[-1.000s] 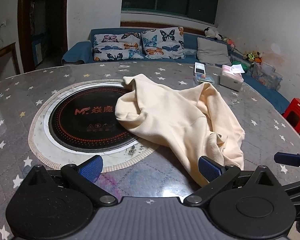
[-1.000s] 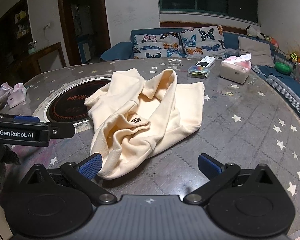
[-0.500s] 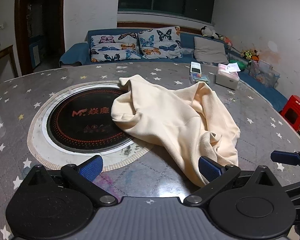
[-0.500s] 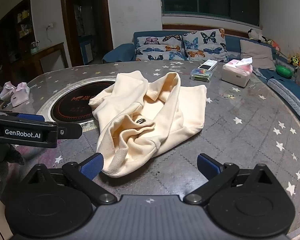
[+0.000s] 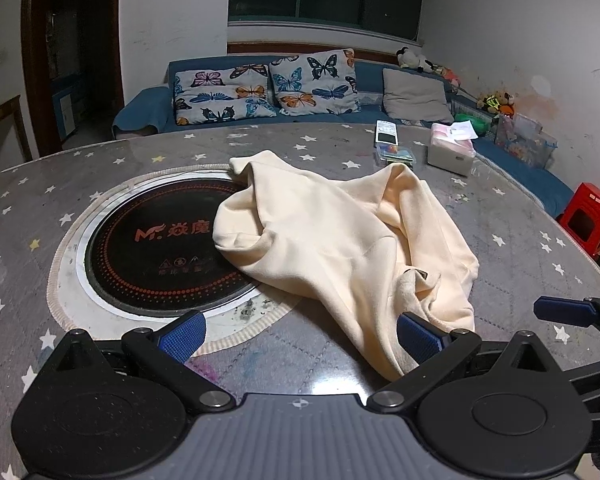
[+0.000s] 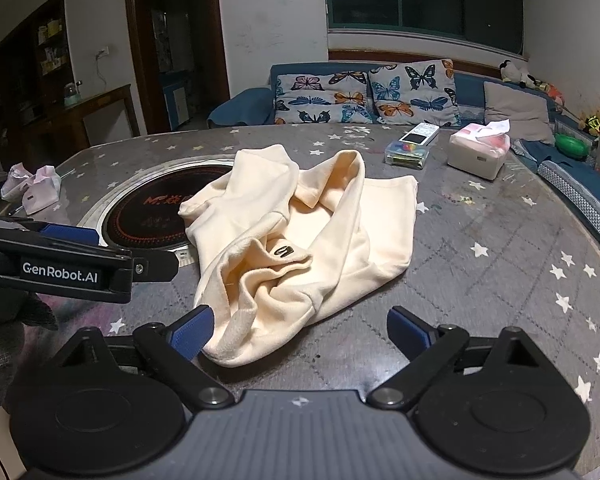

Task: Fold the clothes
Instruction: 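Approach the crumpled cream sweatshirt with both tools open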

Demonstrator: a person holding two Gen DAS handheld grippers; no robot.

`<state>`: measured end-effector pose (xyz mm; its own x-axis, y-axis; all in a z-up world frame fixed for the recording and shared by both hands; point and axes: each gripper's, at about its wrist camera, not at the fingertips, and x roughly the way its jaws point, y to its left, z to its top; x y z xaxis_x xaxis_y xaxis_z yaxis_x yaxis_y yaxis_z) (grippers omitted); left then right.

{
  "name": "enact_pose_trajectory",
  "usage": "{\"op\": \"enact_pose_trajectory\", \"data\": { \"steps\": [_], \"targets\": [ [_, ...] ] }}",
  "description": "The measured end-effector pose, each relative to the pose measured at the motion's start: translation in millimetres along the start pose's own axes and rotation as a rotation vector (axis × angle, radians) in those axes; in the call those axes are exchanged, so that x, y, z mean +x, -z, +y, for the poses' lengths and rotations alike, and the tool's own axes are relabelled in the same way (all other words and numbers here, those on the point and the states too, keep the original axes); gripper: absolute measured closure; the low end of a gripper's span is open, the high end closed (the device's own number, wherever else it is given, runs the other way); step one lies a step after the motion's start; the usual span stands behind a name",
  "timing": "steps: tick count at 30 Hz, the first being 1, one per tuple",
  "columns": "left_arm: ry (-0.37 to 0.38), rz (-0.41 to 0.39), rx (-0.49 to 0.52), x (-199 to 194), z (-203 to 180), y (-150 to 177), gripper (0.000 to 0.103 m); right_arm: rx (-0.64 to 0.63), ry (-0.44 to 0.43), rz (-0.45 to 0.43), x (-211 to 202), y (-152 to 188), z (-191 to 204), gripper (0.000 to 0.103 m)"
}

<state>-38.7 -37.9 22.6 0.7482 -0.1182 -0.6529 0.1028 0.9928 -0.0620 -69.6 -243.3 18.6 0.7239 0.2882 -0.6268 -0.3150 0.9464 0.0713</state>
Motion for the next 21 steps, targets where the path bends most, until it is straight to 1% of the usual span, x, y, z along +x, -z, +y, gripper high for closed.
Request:
{"op": "enact_pose_trajectory", "data": {
  "steps": [3, 12, 14, 21],
  "targets": [
    [0.000, -0.001, 0.000, 0, 0, -2, 0.000, 0.000, -0.001, -0.002, 0, -2, 0, 0.010],
    [0.003, -0.007, 0.009, 4, -1, -9, 0.000, -0.014, -0.005, -0.005, 5, -9, -2, 0.011],
    [0.002, -0.006, 0.015, 6, -1, -10, 0.000, -0.015, -0.006, -0.003, 7, -11, -2, 0.014],
    [0.002, -0.004, 0.020, 14, 0, -17, 0.000, -0.015, -0.011, -0.002, 13, -18, -7, 0.018]
  ]
}}
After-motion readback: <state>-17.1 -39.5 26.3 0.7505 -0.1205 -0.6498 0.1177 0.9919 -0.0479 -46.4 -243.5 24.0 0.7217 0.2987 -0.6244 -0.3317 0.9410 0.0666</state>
